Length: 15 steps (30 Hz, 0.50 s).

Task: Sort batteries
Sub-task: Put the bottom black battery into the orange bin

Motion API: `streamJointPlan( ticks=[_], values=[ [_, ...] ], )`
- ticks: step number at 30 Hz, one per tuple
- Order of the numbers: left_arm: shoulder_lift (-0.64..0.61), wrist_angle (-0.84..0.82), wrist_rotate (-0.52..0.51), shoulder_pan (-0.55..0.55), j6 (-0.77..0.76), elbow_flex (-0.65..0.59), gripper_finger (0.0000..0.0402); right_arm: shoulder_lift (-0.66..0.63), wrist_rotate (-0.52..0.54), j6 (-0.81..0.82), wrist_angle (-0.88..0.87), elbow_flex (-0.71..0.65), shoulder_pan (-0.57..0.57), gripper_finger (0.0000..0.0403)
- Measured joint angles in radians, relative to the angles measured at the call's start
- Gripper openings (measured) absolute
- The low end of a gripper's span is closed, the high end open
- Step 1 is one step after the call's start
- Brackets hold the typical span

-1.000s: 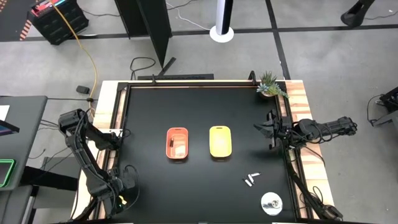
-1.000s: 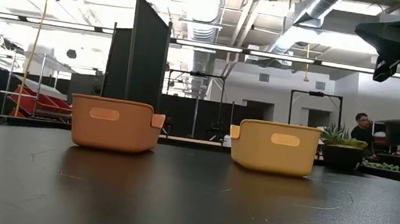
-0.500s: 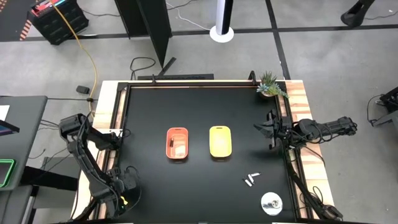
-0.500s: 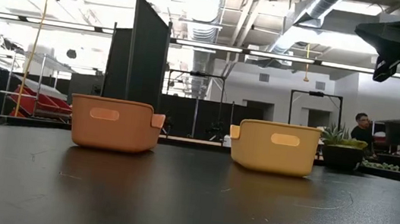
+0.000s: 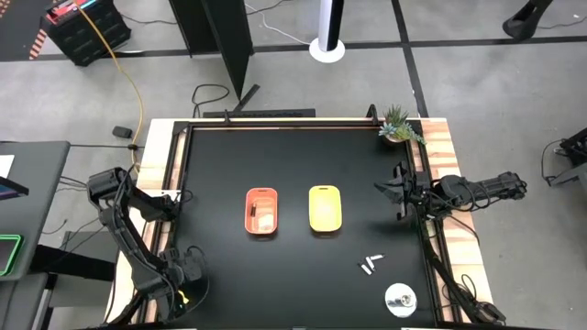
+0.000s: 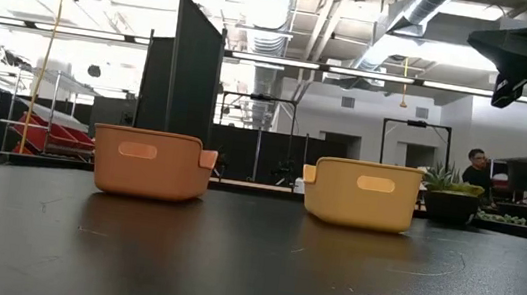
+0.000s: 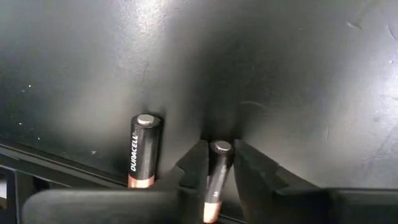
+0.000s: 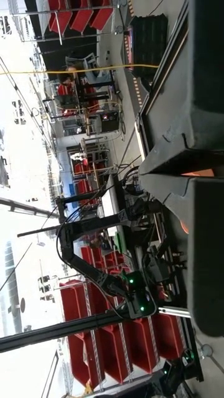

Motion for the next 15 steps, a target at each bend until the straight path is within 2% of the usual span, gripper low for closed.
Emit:
streamJointPlan(
  ticks=[4,15],
  values=[
    [0.0,0.004,0.009,0.0,0.0,0.0,0.0041,0.0,0.0,0.0,0.0,0.0,0.0,0.0029],
    [0.001,0.001,0.029,0.024,0.009,0.004,0.0039,0.0,0.0,0.0,0.0,0.0,0.0,0.0029]
  ],
)
